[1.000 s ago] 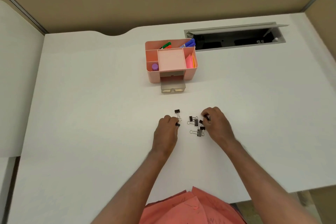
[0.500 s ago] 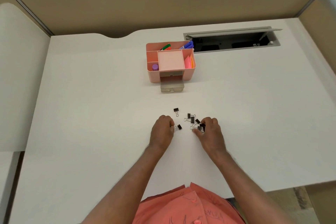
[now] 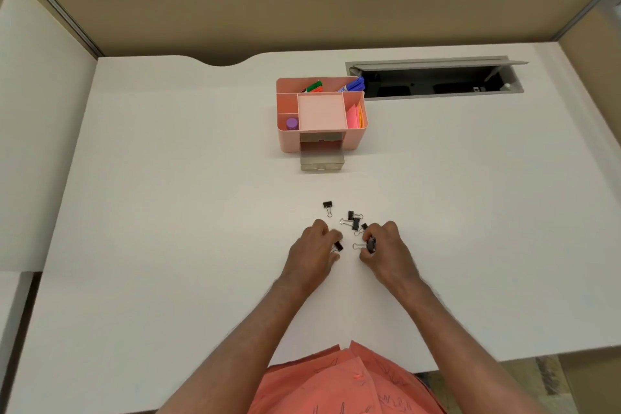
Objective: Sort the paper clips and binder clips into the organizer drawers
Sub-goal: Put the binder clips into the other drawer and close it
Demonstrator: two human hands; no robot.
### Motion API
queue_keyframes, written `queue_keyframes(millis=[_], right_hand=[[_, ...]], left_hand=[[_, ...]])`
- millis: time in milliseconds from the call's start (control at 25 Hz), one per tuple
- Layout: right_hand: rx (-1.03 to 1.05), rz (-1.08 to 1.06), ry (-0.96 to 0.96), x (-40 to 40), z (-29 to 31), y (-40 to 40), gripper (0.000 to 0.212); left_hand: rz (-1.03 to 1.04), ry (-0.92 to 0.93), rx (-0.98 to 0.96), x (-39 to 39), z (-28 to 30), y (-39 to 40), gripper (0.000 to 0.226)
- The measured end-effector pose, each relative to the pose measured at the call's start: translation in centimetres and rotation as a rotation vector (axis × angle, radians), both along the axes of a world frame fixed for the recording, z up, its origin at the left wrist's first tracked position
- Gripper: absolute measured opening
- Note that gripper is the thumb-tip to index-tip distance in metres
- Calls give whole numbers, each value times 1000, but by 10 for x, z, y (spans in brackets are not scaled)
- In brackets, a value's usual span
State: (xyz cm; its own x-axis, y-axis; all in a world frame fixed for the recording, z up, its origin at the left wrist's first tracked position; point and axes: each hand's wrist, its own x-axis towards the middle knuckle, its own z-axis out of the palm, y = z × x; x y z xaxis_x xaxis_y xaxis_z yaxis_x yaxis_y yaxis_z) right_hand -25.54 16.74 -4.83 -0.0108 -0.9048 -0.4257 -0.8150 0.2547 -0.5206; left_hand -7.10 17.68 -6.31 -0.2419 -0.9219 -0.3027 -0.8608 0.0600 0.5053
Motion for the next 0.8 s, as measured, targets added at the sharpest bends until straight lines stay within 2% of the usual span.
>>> queue_keyframes(millis=[160,320,440,600,720,800], right_hand=[[41,105,47,2,4,-8,17],[101,208,110,3,11,-29,16],[94,110,-69,10,26,-55,21],[-102,40,-203,35,49,-107,23],[-282,100,-182,57,55,-143,19],[-340,188,-94,69,52,-160,24]], left_hand=[[36,72,-10,2,-3,-4,16],[136,158,29,8,-1,-10,17],[164,149,44,7,-2,-11,20],[193,106,77,4,-4,-13,26],[176,51,82,2,-1,-13,26],[154,12,51,-1,0,-10,30]])
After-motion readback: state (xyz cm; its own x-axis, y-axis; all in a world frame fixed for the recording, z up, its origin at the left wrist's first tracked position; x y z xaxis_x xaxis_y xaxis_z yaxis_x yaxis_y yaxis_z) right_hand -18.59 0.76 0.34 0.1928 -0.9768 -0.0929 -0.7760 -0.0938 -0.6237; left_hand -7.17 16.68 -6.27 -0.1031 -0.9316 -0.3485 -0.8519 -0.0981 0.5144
